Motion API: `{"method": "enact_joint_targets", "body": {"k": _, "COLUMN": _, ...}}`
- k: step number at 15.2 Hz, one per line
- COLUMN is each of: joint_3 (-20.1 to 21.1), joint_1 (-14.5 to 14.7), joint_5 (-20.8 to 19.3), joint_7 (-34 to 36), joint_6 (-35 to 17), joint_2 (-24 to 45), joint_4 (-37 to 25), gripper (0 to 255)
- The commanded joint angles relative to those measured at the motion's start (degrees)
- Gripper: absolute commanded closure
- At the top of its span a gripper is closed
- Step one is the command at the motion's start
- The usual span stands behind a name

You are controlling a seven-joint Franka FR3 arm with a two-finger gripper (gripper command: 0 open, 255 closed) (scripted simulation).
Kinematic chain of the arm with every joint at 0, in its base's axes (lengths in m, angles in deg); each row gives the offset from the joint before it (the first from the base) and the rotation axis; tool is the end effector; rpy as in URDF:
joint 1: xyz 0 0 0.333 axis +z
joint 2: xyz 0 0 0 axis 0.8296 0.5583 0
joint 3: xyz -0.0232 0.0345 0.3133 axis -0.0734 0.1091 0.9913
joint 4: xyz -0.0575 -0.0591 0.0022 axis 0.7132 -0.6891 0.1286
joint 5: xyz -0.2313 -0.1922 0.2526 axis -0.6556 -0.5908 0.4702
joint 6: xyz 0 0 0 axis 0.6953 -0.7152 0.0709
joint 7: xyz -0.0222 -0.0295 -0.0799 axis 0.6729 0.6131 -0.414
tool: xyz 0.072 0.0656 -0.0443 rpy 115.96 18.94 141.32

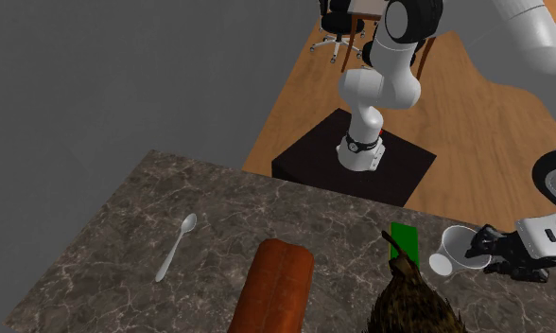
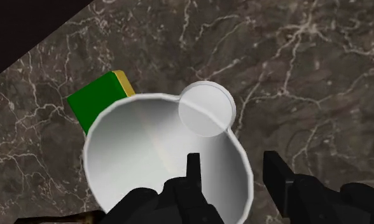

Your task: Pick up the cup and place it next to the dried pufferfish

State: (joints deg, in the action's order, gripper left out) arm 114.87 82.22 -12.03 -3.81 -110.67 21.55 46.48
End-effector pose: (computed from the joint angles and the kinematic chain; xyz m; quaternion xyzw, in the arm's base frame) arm 0.2927 0.4961 0.3734 0.9918 -0.0013 0.0019 0.1279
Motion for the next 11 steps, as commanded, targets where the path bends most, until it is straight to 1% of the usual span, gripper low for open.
{"method": "enact_joint_targets", "body": {"k": 1, "joint_3": 0.0, "joint_1": 0.0, "joint_5": 0.0, "joint_7": 0.0, "joint_6": 0.0, "joint_2": 0.0, "joint_4": 0.0, "gripper": 0}}
{"method": "enact_joint_targets", "body": {"k": 5, "joint_3": 0.0, "joint_1": 0.0, "joint_5": 0.0, "joint_7": 0.0, "joint_6": 0.0, "joint_2": 0.0, "joint_4": 0.0, "gripper": 0}}
{"method": "enact_joint_targets", "body": {"k": 9, "joint_3": 0.6, "joint_1": 0.8, "joint_5": 1.0, "joint_7": -0.7, "joint_6": 7.0, "joint_2": -0.5, "joint_4": -6.7, "gripper": 0}}
{"method": "enact_joint_targets", "body": {"k": 11, "joint_3": 0.6, "joint_1": 0.8, "joint_5": 1.0, "joint_7": -0.7, "joint_6": 7.0, "joint_2": -0.5, "joint_4": -6.7, "gripper": 0}}
